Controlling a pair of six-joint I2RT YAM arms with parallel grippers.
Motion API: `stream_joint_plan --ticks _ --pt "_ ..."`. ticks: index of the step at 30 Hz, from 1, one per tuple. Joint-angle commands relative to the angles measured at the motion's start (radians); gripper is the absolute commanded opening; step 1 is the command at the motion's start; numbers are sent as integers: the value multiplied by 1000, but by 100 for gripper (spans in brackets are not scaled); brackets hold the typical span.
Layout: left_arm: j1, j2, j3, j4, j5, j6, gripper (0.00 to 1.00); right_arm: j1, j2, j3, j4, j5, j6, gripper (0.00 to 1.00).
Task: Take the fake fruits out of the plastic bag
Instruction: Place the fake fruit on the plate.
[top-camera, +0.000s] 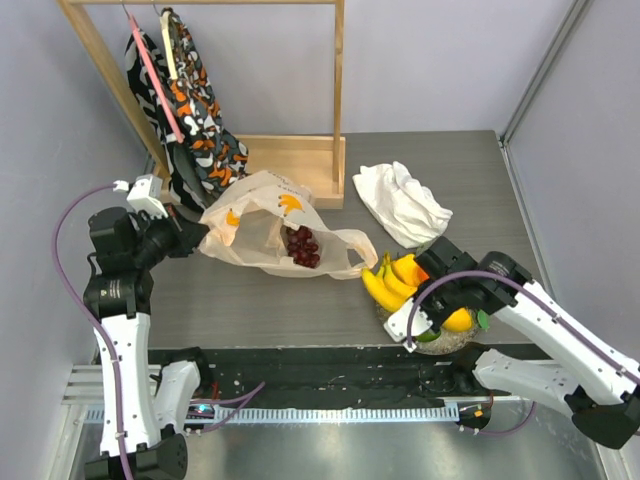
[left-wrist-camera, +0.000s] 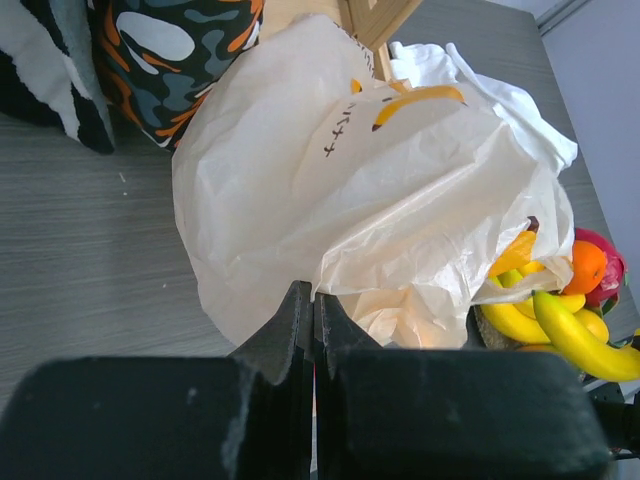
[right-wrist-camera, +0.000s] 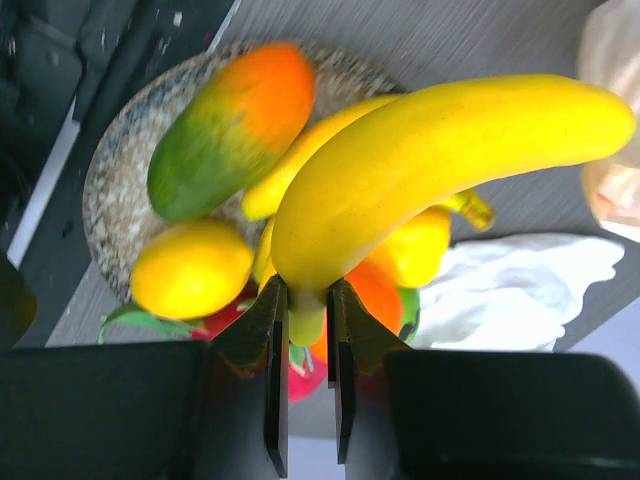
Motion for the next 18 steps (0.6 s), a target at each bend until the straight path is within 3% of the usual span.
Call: stream_joint_plan --ticks 1,9,13,18 --pt "4 -8 28 56 -3 -21 0 -52 -67 -76 -130 131 -170 1" --pt "4 -12 26 63 -10 -38 0 -130 -122 -81 -150 61 -316 1" --pt "5 -12 28 62 1 -40 0 -138 -133 -118 -153 156 -333 1" --pt "7 -20 23 63 -6 -43 0 -174 -168 -179 -153 158 -370 1"
